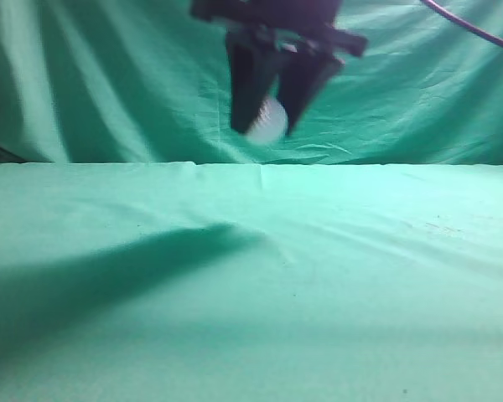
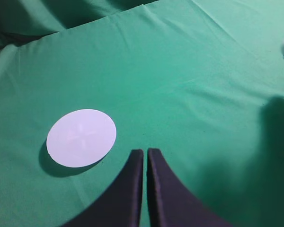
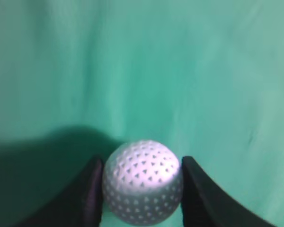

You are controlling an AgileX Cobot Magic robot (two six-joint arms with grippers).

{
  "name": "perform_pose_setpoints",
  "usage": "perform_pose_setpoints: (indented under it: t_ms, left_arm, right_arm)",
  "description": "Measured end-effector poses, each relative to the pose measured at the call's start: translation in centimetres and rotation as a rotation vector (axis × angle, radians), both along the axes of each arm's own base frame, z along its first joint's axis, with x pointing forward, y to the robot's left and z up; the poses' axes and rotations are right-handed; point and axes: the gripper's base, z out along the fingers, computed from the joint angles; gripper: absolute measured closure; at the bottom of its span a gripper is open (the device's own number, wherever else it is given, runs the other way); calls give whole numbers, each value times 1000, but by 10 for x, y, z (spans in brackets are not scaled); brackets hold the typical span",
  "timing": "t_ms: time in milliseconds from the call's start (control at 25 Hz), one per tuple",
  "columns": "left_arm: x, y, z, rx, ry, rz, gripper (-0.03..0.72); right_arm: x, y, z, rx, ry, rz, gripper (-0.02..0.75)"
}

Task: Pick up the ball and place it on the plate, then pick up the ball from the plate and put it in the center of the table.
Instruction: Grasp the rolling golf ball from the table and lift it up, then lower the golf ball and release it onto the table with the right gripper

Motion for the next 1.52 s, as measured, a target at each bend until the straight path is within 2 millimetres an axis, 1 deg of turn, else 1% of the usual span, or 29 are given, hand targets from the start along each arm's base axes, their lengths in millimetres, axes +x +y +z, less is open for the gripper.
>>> perform_pose_setpoints:
  t_ms: [80,160,240,320,400,520,680,840,1000,1240,1280,1440,1520]
  left_arm:
    - [0,0,0,0,-2,0,688]
    - [-2,0,1,0,-9,0,688]
    - [-3,0,1,-1,-16,0,688]
    - [-3,0,1,-1,-17,0,688]
    - [-3,0,1,-1,-17,0,688]
    - [-3,0,1,-1,-17,0,688]
    - [-3,0,1,-1,-17,0,688]
    - [-3,0,1,-1,-17,0,688]
    - [-3,0,1,-1,-17,0,688]
    - [-3,0,1,-1,-17,0,688]
    - [-3,0,1,-1,-17,0,688]
    - [-3,0,1,-1,-17,0,688]
    - [-3,0,1,-1,-17,0,688]
  right_arm:
    - [10,8,21,48,-61,0,412]
    - [20,16,34,85,-102,0,412]
    - [29,27,40,113,-129,23,412]
    - [34,41,38,118,-150,71,412]
    - [37,59,31,118,-158,118,412]
    - [39,84,14,119,-152,162,412]
    - [45,107,-13,113,-130,189,412]
    - [52,114,-39,100,-111,187,412]
    - [55,116,-53,90,-101,187,412]
    - [56,118,-55,98,-109,184,412]
    - [56,118,-55,98,-109,184,347]
    - [55,117,-54,93,-101,186,206]
    - [52,113,-35,88,-111,194,211]
